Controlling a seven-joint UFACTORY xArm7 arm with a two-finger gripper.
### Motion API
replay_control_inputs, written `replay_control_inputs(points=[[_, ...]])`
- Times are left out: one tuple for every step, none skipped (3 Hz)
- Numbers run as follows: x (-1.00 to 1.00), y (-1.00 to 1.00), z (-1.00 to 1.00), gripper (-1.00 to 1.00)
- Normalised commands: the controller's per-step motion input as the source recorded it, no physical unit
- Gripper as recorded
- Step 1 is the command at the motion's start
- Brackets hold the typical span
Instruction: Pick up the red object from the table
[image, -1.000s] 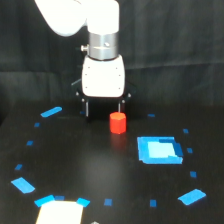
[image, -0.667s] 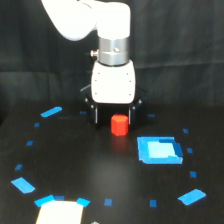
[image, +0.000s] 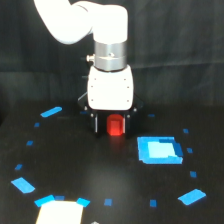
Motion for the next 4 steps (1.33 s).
replay_control_inputs(points=[[1.0, 0.23, -1.0, -0.82], [1.0, 0.55, -1.0, -1.0], [-1.0, 0.92, -0.34, 0.42], [1.0, -0.47, -0.36, 0.88]])
